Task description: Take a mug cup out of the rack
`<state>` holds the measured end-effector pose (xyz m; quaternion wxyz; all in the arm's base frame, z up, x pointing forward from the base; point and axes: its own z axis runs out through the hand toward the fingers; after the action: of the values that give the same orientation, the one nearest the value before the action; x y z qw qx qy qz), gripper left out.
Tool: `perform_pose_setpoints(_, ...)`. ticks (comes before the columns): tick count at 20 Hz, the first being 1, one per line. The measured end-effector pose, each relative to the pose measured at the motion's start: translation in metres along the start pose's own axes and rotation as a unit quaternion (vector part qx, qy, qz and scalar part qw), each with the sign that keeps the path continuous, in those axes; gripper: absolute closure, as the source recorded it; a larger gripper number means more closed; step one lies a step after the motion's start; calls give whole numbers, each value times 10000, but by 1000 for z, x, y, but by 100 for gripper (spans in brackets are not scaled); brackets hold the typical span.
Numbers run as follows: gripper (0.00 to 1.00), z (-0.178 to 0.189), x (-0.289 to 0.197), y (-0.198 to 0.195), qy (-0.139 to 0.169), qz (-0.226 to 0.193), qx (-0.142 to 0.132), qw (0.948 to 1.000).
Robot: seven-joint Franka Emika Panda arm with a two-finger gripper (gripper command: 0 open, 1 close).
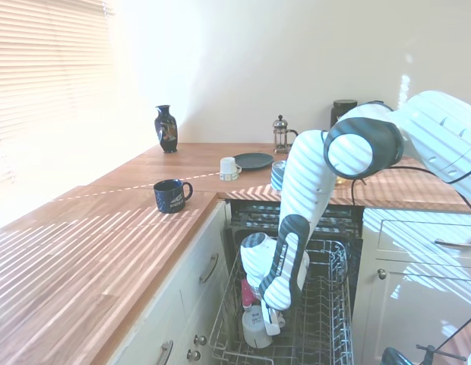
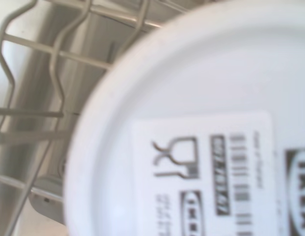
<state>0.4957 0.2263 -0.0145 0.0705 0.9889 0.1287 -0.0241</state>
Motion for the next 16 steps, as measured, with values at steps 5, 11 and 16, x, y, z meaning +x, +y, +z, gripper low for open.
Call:
perform_pose_setpoints(5,100,0,1,3,6,10,3,10000)
perform_pose_setpoints(11,100,0,1,3,-21,56,19,10000)
perform_pose_setpoints(16,100,1,1,4,-35,131,34,9999)
